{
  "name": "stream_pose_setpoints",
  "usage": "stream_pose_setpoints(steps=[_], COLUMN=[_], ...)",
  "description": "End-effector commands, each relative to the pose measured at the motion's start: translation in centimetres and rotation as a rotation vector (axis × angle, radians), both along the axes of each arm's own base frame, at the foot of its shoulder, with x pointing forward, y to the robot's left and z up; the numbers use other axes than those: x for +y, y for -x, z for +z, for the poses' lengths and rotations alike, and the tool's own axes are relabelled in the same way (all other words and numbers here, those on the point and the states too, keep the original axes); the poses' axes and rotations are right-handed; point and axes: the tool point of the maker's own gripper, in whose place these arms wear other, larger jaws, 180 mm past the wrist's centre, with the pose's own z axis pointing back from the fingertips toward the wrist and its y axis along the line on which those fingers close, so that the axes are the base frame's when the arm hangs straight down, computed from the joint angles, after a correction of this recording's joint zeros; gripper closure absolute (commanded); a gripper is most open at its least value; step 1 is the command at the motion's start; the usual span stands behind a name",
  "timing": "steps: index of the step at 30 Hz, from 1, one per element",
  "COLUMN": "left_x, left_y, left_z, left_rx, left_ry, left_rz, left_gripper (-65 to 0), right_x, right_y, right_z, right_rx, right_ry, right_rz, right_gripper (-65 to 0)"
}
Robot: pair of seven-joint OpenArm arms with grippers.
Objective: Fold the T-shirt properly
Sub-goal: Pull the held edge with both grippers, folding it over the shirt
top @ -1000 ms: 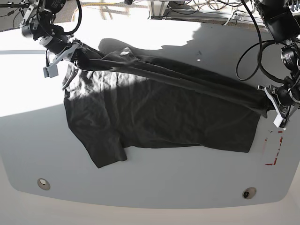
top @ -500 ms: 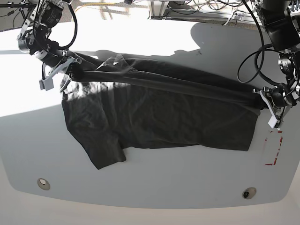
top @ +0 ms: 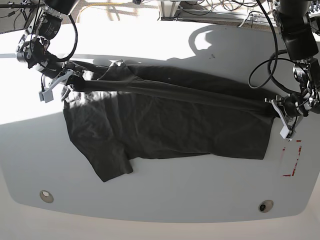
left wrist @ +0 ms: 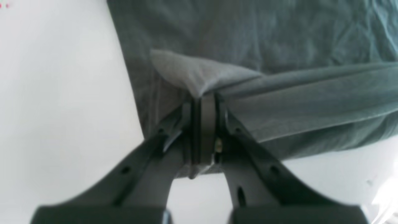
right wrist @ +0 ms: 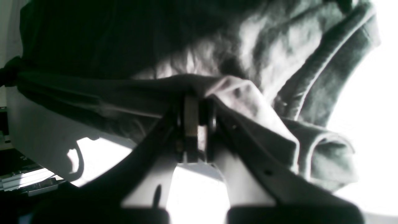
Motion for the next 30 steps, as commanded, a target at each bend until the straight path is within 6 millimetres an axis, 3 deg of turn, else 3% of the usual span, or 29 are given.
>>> stream_pose_setpoints(steps=[1,12,23,26,30], left_x=[1.1,0.6,0.8,0.7,0.5], left_y=[-1.2,-1.8,-1.6,-1.7,-1.9], left_z=[1.2,0.8,0.7,0.8,0.9], left_rx=[-0.053,-0.054,-0.049,-0.051,-0.057], left_ry=[-0.003,0.018,0.012,0.013,0.012], left_rz=[0.024,0.019,0.019,0.017,0.013], left_gripper=[-1.7,-1.7,-1.7,-1.7,-1.7], right_x=[0.1,0.8,1.3,1.2,0.9], right_y=[-1.8,-1.7,2.2,1.9,0.1], right_z=[1.1,1.4,1.9,2.4,3.6], right_rx=[-0.05,-0.055,-0.042,-0.057,-0.103], right_ry=[-0.002,0.02,0.081,0.092,0.111], right_rz=[0.014,0.055,0.061,0.066,0.06], right_gripper=[-1.7,-1.3,-1.1,-1.1,-1.1])
